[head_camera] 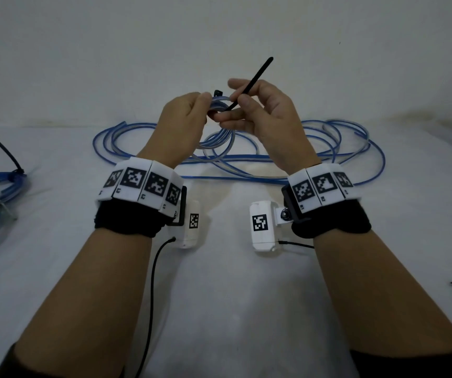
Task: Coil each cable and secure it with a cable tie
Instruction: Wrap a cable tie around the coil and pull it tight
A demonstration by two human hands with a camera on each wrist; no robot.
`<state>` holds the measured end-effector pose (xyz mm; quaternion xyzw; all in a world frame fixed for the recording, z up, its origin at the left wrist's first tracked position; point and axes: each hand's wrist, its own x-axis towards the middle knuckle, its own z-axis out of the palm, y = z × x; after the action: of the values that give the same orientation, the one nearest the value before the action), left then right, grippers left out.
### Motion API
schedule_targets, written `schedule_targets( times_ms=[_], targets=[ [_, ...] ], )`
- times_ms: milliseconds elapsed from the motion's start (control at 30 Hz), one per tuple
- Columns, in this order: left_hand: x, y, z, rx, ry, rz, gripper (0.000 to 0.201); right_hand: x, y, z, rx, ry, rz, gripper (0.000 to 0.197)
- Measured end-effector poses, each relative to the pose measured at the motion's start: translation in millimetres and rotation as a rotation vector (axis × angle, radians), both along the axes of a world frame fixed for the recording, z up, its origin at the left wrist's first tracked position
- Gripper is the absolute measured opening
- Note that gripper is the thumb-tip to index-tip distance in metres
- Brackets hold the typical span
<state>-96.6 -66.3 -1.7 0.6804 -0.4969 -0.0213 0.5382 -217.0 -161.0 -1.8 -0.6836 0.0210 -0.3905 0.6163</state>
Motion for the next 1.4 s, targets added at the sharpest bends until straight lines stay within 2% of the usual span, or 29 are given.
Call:
schedule_targets(
  times_ms=[100,300,633,733,867,1067,1267,1400],
  targets=[
    [1.6,0.8,-0.4,0.034,-0.030,0.012,0.038,-0.6,-0.8,-1.8,-0.004,0.015,0.004,0.014],
    [2.3,-0.2,-1.3,0.080,-0.054,-0.019,0.030,-0.9,-1.3,-6.2,0.043,-0.010,-0.024,0.017],
    [-1.5,-3.6,-2.2,0.051,0.127,-0.138,0.022,3.2,5.1,-6.7,0.276,-0.048,-0.093,0.033],
    [-2.3,-7.3,-5.1,0.019,0.080,-0.112,0.026,2.6,5.8,-4.6,0.353,-0.060,-0.093,0.029],
    [-0.5,-9.0,-8.3,0.010,-0.055,-0.051,0.028,-0.2,3.6,-4.0,0.436,-0.065,-0.100,0.004],
    [-1.2,-9.5,-9.8,0.029,-0.198,-0.020,0.025,-1.2,5.8,3.4,0.513,-0.041,-0.090,0.008],
    [2.4,-6.4,-8.2,0.014,-0.198,-0.020,0.025,-2.3,8.4,8.0,0.502,-0.062,-0.039,0.009],
    [2.7,-4.9,-5.9,-0.039,-0.173,0.020,0.023,-0.6,10.1,5.3,0.443,0.030,-0.105,0.024]
  ],
)
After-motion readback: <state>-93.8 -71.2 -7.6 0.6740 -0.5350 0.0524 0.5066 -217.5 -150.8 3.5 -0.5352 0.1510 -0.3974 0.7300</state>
